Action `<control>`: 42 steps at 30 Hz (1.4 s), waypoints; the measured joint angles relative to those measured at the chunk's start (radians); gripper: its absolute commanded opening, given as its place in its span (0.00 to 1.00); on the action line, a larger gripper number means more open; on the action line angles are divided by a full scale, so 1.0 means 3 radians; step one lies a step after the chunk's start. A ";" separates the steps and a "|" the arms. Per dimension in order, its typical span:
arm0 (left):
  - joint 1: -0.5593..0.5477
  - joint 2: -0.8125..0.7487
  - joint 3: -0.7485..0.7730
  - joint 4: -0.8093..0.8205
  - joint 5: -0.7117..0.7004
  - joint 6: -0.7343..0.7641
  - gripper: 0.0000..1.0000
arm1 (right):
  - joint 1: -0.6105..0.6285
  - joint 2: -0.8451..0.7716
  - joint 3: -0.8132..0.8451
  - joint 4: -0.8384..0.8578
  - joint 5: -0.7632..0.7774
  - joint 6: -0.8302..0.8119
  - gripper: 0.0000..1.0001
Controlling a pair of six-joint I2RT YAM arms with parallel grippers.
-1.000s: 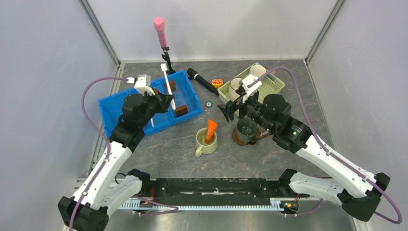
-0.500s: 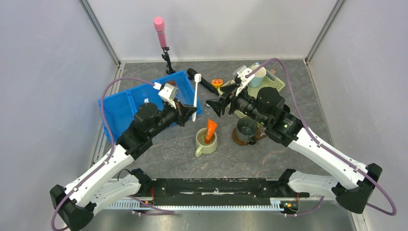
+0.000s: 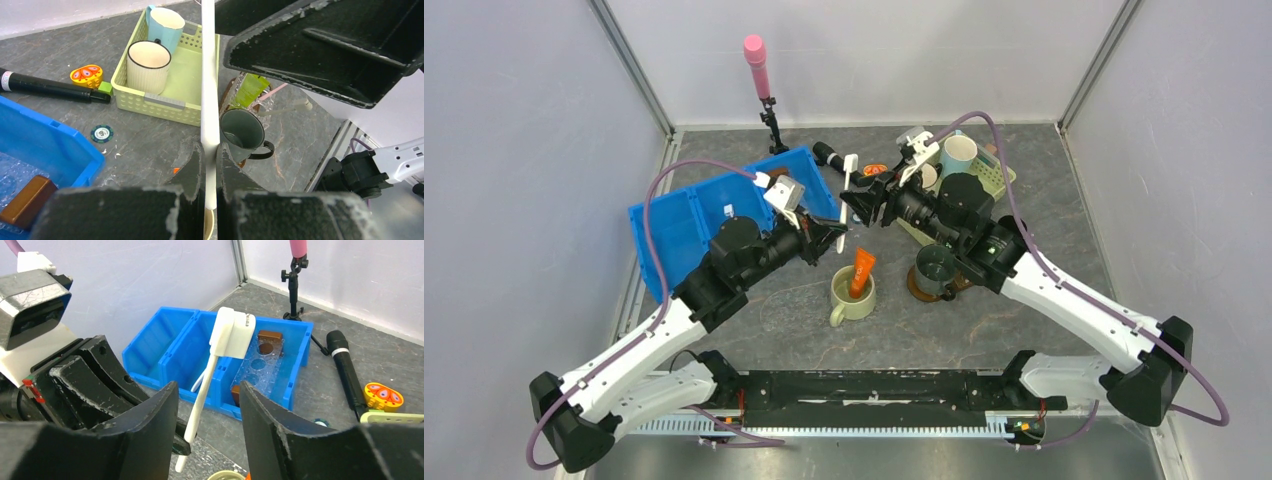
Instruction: Prepare toiletry sets of a toothbrush and toothpaste on the tray
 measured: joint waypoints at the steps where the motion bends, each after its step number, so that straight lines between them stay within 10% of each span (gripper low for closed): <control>1: -0.0001 0.0003 0.0000 0.0011 0.0004 0.0003 0.02 | 0.0000 0.0013 0.0000 0.0020 0.0001 0.0015 0.49; 17: -0.0001 0.0098 0.0000 0.0078 0.0089 0.0132 0.06 | -0.0013 0.0140 0.0000 0.0197 0.0043 0.0282 0.00; 20: -0.0001 0.0098 0.0000 0.0089 0.0088 0.0158 0.17 | -0.0020 0.0140 0.0000 0.0209 0.0036 0.0291 0.00; 28: -0.0005 0.0079 0.0000 0.0076 0.0018 0.0286 0.94 | -0.0039 0.0132 -0.0047 0.0271 0.0013 0.0277 0.00; 42: 0.0095 -0.0258 -0.0038 -0.0337 -0.1015 0.0174 1.00 | -0.0029 -0.0142 -0.1294 0.1011 0.0092 0.0514 0.00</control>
